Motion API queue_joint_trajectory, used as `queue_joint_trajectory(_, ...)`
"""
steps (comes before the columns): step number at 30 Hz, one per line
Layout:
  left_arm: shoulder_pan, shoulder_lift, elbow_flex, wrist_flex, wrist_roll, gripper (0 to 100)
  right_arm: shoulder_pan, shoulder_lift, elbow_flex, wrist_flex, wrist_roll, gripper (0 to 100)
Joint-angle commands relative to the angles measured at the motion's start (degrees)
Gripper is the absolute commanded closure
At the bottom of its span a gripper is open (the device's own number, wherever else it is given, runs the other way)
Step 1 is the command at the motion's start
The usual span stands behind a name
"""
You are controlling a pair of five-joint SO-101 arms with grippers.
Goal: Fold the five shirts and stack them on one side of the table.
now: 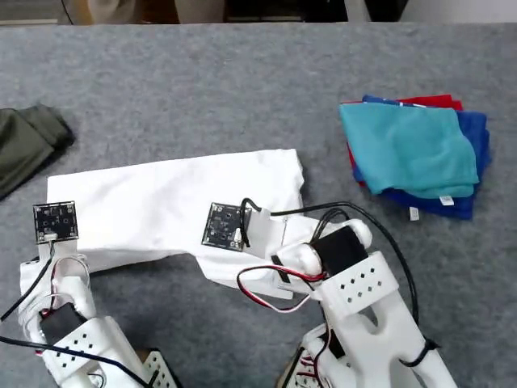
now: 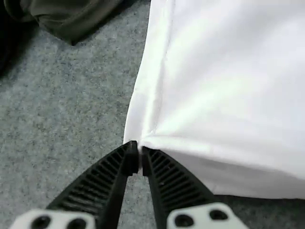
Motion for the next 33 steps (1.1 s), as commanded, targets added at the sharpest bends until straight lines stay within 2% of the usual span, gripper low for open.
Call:
queue_joint_trajectory(1, 0.0, 0.04, 0.79, -0.62, 0.09, 98, 1.27, -0.84, 1.1, 0.09, 1.32, 99.7)
queue_joint_trajectory(3, 1.05, -0.13, 0.35, 4.13, -2.37, 98, 1.36, -0.84, 1.36, 0.09, 1.41, 99.7)
queue_joint_trajectory(6, 3.08, -0.4, -1.23, 12.66, -10.2, 98, 1.54, -0.84, 1.36, -0.44, 1.32, 99.7)
queue_joint_trajectory(10, 3.25, -0.4, -2.81, 14.95, -10.73, 97, 1.54, -0.84, 1.45, -1.05, 1.32, 99.6)
queue_joint_trajectory(13, 2.46, -0.4, -2.9, 14.42, -10.37, 84, 1.54, -0.84, 1.19, -1.05, 1.32, 98.8)
queue_joint_trajectory(15, 0.09, -0.48, -3.43, 14.42, -10.29, 77, 1.54, -1.19, 1.1, -0.62, 1.05, 93.3)
queue_joint_trajectory(18, -3.25, -0.48, -5.63, 13.89, -10.64, 76, 1.45, -5.32, 1.19, -0.62, -1.32, 80.6)
queue_joint_trajectory(21, -5.89, -0.48, -7.91, 13.1, -10.73, 74, 1.19, -11.3, 1.27, -0.62, -1.32, 75.1)
queue_joint_trajectory(27, -8.35, -0.4, -13.71, 13.54, -10.81, 73, 1.54, -15.6, 1.27, -1.23, -0.26, 78.4)
queue_joint_trajectory(30, -9.67, -0.22, -22.68, 19.43, -16.18, 74, 1.89, -14.11, 1.19, -4.66, -0.62, 89.5)
queue_joint_trajectory(32, -9.58, -0.4, -29.01, 24.7, -17.67, 86, 4.0, -11.91, 0.84, -8.26, -0.44, 99.8)
queue_joint_trajectory(33, -9.23, -0.13, -31.74, 26.46, -18.02, 94, 5.23, -10.24, 0.4, -10.02, -0.62, 97.9)
